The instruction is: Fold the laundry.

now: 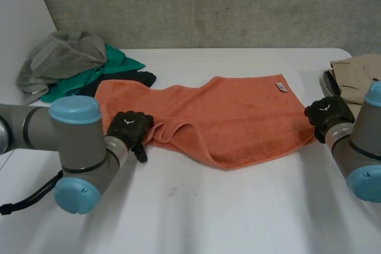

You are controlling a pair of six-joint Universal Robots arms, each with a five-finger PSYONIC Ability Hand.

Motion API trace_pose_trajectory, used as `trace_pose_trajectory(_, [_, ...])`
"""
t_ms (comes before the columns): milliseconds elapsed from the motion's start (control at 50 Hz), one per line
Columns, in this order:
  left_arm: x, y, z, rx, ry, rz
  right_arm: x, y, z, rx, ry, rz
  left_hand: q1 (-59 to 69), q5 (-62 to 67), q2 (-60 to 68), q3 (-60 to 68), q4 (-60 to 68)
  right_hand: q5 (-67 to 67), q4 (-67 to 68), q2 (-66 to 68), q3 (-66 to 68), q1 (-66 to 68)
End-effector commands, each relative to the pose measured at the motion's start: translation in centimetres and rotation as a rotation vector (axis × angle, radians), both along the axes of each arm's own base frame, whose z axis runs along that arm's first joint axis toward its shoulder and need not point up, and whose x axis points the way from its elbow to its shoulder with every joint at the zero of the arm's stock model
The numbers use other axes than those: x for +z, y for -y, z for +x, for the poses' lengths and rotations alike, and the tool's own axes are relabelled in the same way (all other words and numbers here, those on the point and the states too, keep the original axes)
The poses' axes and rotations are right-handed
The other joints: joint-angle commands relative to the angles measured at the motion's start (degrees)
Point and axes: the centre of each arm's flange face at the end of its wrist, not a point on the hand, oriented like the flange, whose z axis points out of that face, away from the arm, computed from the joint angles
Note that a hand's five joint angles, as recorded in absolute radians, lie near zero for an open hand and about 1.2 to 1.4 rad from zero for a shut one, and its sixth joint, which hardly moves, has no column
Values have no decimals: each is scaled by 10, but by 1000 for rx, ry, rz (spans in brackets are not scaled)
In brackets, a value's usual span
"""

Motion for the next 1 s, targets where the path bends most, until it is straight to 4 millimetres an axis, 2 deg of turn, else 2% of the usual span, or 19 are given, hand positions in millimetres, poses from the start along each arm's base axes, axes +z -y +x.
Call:
trace_pose_trajectory(20, [2,6,-16,-31,-16,-34,-2,-3,1,4,-2,9,68,50,53,51,53,135,110,124,113,161])
trace_pose_trajectory(120, [-3,11,-22,-39,-16,-42,-5,-5,1,4,-3,18,113,95,98,96,99,135,110,124,113,161])
trace_pose_trajectory(200, [-8,17,-25,-38,-16,-46,-5,-6,1,5,-5,19,251,233,236,234,236,135,110,124,113,161])
trace_pose_trajectory(300, [-2,20,-22,-7,-10,-62,-5,-6,0,3,-6,19,560,542,545,543,546,135,110,124,113,161])
trace_pose_trajectory(340, [1,19,-20,9,-2,-68,-4,-5,0,2,-5,17,569,551,554,552,554,135,110,124,113,161])
trace_pose_trajectory(400, [29,18,-11,52,-11,-114,4,-3,-1,2,-10,-2,569,551,554,552,554,135,110,124,113,161])
trace_pose_trajectory(480, [59,-2,9,69,0,-119,29,-7,-2,11,-17,-43,569,551,554,552,554,135,110,124,113,161])
trace_pose_trajectory(500, [73,-9,20,85,3,-133,34,-9,-2,15,-24,-48,569,551,554,552,554,135,110,124,113,161])
trace_pose_trajectory(540, [85,-16,33,105,12,-147,45,-15,-4,30,-55,-47,569,551,554,552,554,135,110,124,113,161])
trace_pose_trajectory(580, [98,-31,52,118,45,-163,53,-22,-12,47,-118,-21,569,551,554,552,554,135,110,124,113,161])
trace_pose_trajectory(680, [106,-71,75,52,180,-146,68,-47,-48,60,-305,116,569,551,554,552,554,135,110,124,113,161])
trace_pose_trajectory(700, [105,-78,78,35,207,-133,72,-58,-58,58,-358,170,569,551,554,552,554,135,110,124,113,161])
trace_pose_trajectory(720, [104,-92,83,9,255,-109,74,-63,-61,63,-377,193,569,551,554,552,554,135,110,124,113,161])
trace_pose_trajectory(800, [98,-112,97,-12,334,-44,83,-82,-73,79,-433,271,569,551,554,552,554,135,110,124,113,161])
trace_pose_trajectory(940, [91,-108,104,8,349,-12,77,-83,-70,95,-393,250,569,551,554,552,554,135,110,124,113,161])
trace_pose_trajectory(980, [83,-98,99,-15,337,-10,71,-77,-69,93,-375,240,569,551,554,552,554,135,110,124,113,161])
trace_pose_trajectory(1000, [79,-94,97,-24,335,-11,60,-65,-69,83,-357,235,569,551,554,552,554,135,110,124,113,161])
